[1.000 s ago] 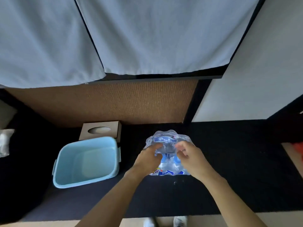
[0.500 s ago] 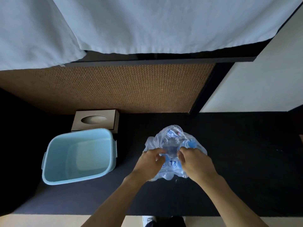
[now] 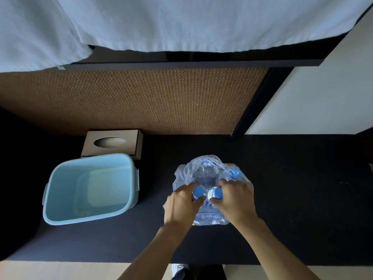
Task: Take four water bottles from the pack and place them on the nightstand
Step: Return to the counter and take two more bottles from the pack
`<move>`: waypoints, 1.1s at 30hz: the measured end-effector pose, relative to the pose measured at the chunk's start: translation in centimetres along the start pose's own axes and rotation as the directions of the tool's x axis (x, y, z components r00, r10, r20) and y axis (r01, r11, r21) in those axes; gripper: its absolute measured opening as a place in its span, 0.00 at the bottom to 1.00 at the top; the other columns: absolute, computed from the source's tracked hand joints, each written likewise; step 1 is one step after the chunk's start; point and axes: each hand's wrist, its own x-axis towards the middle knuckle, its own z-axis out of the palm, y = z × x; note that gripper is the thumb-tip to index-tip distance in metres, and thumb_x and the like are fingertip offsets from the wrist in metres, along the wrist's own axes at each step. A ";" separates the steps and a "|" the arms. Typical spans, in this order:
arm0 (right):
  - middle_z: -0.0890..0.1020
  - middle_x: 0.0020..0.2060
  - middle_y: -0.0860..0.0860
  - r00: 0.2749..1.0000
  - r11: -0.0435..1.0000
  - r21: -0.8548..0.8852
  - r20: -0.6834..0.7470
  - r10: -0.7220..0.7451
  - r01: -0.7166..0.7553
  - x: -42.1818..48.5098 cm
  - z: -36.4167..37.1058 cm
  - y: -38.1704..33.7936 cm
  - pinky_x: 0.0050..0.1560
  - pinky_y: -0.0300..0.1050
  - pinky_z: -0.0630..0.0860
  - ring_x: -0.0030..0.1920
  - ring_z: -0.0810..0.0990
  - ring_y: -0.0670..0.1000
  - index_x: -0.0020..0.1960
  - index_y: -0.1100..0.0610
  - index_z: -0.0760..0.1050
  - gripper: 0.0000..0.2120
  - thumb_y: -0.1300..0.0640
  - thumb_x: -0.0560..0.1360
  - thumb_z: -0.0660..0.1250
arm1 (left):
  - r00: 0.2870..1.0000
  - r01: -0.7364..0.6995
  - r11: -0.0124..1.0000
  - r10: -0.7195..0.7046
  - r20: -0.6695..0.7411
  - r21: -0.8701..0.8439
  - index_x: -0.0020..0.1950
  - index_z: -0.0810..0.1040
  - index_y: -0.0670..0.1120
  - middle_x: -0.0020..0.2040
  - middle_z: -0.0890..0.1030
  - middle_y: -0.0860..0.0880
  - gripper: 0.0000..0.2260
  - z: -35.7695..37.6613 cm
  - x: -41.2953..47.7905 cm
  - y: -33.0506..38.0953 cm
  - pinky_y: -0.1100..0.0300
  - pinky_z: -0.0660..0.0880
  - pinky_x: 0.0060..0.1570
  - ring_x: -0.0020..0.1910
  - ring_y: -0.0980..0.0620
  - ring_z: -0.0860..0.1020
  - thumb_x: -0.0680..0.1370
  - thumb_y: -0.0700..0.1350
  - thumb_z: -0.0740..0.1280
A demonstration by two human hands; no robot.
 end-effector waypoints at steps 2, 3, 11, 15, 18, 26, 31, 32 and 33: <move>0.85 0.41 0.44 0.998 0.989 0.146 -0.057 0.021 -0.012 -0.2 0.5 0.3 0.50 0.46 0.60 0.47 0.82 0.47 0.52 0.48 0.82 0.15 0.41 0.70 0.74 | 0.998 -0.012 0.999 0.009 -0.065 -0.048 0.61 0.84 0.54 0.45 0.84 0.52 0.17 0.3 -0.6 -0.3 0.57 0.80 0.38 0.38 0.50 0.82 0.73 0.52 0.78; 0.85 0.39 0.44 0.996 0.976 0.219 -0.087 0.027 -0.008 -0.3 0.6 0.4 0.49 0.45 0.59 0.45 0.81 0.46 0.49 0.48 0.83 0.12 0.43 0.69 0.76 | 0.996 -0.015 0.997 0.009 -0.084 -0.077 0.59 0.85 0.54 0.47 0.83 0.53 0.16 0.4 -0.8 -0.5 0.57 0.80 0.36 0.36 0.51 0.82 0.72 0.52 0.79; 0.78 0.39 0.37 0.945 0.774 0.611 -0.322 0.052 0.165 -2.3 -3.2 0.9 0.40 0.49 0.81 0.42 0.81 0.49 0.45 0.54 0.81 0.15 0.61 0.62 0.83 | 0.959 -0.136 0.968 0.075 -0.273 -0.213 0.46 0.87 0.54 0.49 0.77 0.62 0.14 -3.0 -0.1 1.8 0.71 0.68 0.33 0.33 0.59 0.75 0.66 0.59 0.81; 0.81 0.42 0.42 0.922 0.684 0.710 -0.358 0.147 0.167 -2.7 -7.7 1.2 0.41 0.35 0.78 0.44 0.82 0.46 0.46 0.53 0.82 0.15 0.59 0.64 0.83 | 0.938 -0.317 0.874 0.231 -0.259 -0.368 0.50 0.87 0.54 0.52 0.81 0.61 0.18 -7.0 0.5 5.9 0.71 0.73 0.50 0.54 0.57 0.79 0.69 0.65 0.75; 0.82 0.42 0.45 0.888 0.637 0.742 -0.416 0.195 0.209 -3.0 -12.3 1.4 0.43 0.41 0.82 0.44 0.83 0.47 0.47 0.53 0.82 0.13 0.58 0.66 0.82 | 0.929 -0.364 0.763 0.339 -0.148 -0.534 0.57 0.85 0.56 0.57 0.84 0.63 0.18 -10.7 0.8 9.8 0.64 0.71 0.66 0.65 0.59 0.78 0.71 0.63 0.75; 0.83 0.43 0.43 0.769 0.627 0.712 -0.580 0.269 0.317 -7.1 -25.6 4.1 0.46 0.44 0.84 0.45 0.84 0.47 0.48 0.53 0.82 0.13 0.53 0.66 0.80 | 0.775 -0.553 0.571 0.620 -0.123 -0.606 0.54 0.82 0.47 0.49 0.85 0.52 0.13 -20.3 -0.8 22.7 0.69 0.75 0.50 0.50 0.52 0.83 0.78 0.56 0.71; 0.83 0.38 0.46 0.653 0.649 0.699 -0.646 0.394 0.300 -14.5 -31.9 6.3 0.39 0.42 0.82 0.39 0.84 0.49 0.44 0.50 0.80 0.12 0.50 0.66 0.80 | 0.632 -0.614 0.437 0.771 -0.077 -0.657 0.52 0.81 0.47 0.45 0.83 0.54 0.10 -23.1 -5.8 30.5 0.68 0.75 0.48 0.45 0.59 0.81 0.79 0.53 0.69; 0.83 0.37 0.47 0.618 0.647 0.700 -0.660 0.427 0.301 -16.7 -33.1 6.5 0.37 0.39 0.80 0.38 0.83 0.49 0.42 0.48 0.79 0.12 0.46 0.65 0.80 | 0.602 -0.615 0.407 0.796 -0.069 -0.675 0.52 0.81 0.47 0.45 0.83 0.53 0.10 -23.3 -7.2 31.9 0.68 0.76 0.48 0.45 0.59 0.81 0.79 0.53 0.69; 0.83 0.36 0.46 0.578 0.647 0.700 -0.675 0.459 0.302 -19.1 -34.2 6.7 0.35 0.36 0.79 0.37 0.83 0.48 0.41 0.46 0.78 0.13 0.43 0.65 0.79 | 0.570 -0.615 0.375 0.819 -0.062 -0.694 0.52 0.81 0.48 0.45 0.83 0.51 0.10 -23.3 -8.7 33.3 0.68 0.76 0.48 0.44 0.58 0.81 0.79 0.54 0.68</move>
